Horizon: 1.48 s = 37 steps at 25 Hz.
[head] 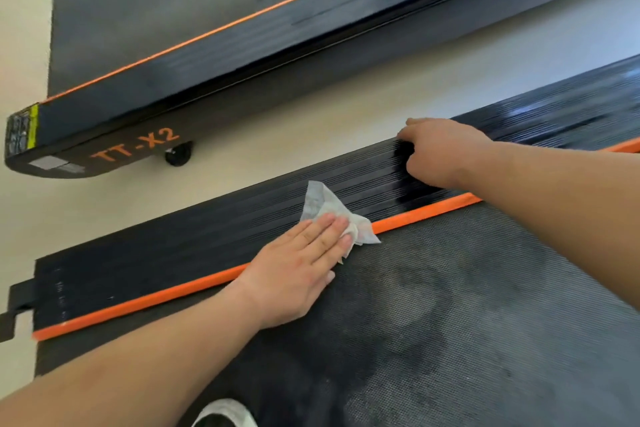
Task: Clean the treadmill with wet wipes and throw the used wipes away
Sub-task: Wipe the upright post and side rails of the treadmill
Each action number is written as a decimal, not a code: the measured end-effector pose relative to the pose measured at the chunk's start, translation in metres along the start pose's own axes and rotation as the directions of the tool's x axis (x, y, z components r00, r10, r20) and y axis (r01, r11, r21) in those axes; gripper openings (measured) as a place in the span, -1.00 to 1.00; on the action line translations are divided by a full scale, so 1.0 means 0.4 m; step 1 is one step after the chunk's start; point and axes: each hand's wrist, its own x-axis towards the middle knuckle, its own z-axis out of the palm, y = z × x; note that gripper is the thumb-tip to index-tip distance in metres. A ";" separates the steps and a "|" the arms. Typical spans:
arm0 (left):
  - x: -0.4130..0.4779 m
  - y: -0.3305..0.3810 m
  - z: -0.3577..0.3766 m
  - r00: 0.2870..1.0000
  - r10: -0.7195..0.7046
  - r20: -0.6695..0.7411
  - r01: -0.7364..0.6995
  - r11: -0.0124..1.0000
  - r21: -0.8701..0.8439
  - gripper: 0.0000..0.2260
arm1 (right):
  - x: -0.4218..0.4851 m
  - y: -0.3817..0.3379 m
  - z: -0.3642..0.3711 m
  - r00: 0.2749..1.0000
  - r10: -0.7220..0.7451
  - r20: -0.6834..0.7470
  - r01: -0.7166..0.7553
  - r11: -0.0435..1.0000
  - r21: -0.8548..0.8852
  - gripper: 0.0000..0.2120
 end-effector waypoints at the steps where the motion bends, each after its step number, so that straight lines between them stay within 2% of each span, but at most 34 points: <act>1: 0.017 0.008 -0.005 1.000 -0.001 -0.007 0.001 1.000 -0.009 -0.46 | -0.008 0.002 -0.003 1.000 0.006 -0.005 -0.006 1.000 0.006 -0.52; 5: 0.229 0.082 -0.071 0.999 -0.022 0.027 0.026 0.988 -0.151 -0.42 | -0.058 0.027 0.014 1.000 0.021 0.020 -0.021 1.000 -0.022 -0.51; 8: 0.384 0.128 -0.128 0.996 -0.005 0.091 0.023 0.979 -0.201 -0.41 | -0.085 0.063 0.019 0.998 0.011 0.059 -0.004 0.993 -0.120 -0.57; 11: 0.335 0.114 -0.121 0.992 -0.049 0.114 0.073 0.974 -0.214 -0.39 | -0.103 0.062 0.002 0.999 -0.001 0.039 0.004 0.996 -0.090 -0.52; 13: 0.239 0.084 -0.093 0.983 -0.140 0.115 0.163 0.960 -0.228 -0.37 | -0.105 0.037 -0.002 0.999 0.020 0.036 -0.018 0.999 -0.039 -0.47; 15: 0.135 0.038 -0.073 0.958 -0.244 0.148 0.274 0.933 -0.232 -0.37 | -0.094 -0.006 0.001 0.998 -0.025 0.049 0.027 0.998 -0.050 -0.46; 18: -0.030 -0.054 -0.044 0.872 -0.441 0.213 0.483 0.845 -0.228 -0.36 | -0.047 -0.105 0.005 0.990 -0.129 0.055 0.134 0.986 -0.095 -0.48; 22: -0.286 -0.142 0.004 0.658 -0.688 0.305 0.753 0.608 -0.253 -0.34 | -0.012 -0.269 0.018 0.955 -0.292 0.046 0.296 0.946 -0.129 -0.44; 24: -0.337 -0.151 0.022 0.589 -0.743 0.317 0.807 0.524 -0.271 -0.34 | -0.016 -0.344 0.036 0.936 -0.344 0.074 0.351 0.930 -0.113 -0.40; 27: -0.275 -0.130 0.030 0.518 -0.793 0.321 0.845 0.414 -0.339 -0.35 | -0.034 -0.417 0.075 0.907 -0.395 0.146 0.409 0.909 -0.084 -0.36; 28: -0.238 -0.115 0.024 0.550 -0.782 0.291 0.825 0.456 -0.333 -0.35 | -0.040 -0.427 0.086 0.905 -0.394 0.158 0.408 0.910 -0.068 -0.35; 29: -0.198 -0.095 0.015 0.626 -0.739 0.249 0.774 0.550 -0.315 -0.34 | -0.043 -0.428 0.096 0.909 -0.386 0.159 0.398 0.916 -0.051 -0.36; 31: -0.125 -0.059 -0.003 0.804 -0.558 0.206 0.594 0.745 -0.302 -0.35 | -0.047 -0.418 0.109 0.917 -0.373 0.139 0.381 0.924 -0.037 -0.46; 32: -0.099 -0.051 -0.013 0.863 -0.465 0.197 0.505 0.806 -0.310 -0.37 | -0.050 -0.411 0.114 0.920 -0.370 0.131 0.377 0.925 -0.035 -0.51; 35: -0.085 -0.076 -0.012 0.934 -0.326 0.147 0.356 0.885 -0.300 -0.39 | -0.058 -0.398 0.133 0.928 -0.361 0.093 0.363 0.932 -0.009 -0.45; 37: -0.136 -0.104 0.007 0.924 -0.357 0.137 0.382 0.886 -0.263 -0.38 | -0.049 -0.411 0.141 0.926 -0.369 0.079 0.371 0.928 -0.013 -0.35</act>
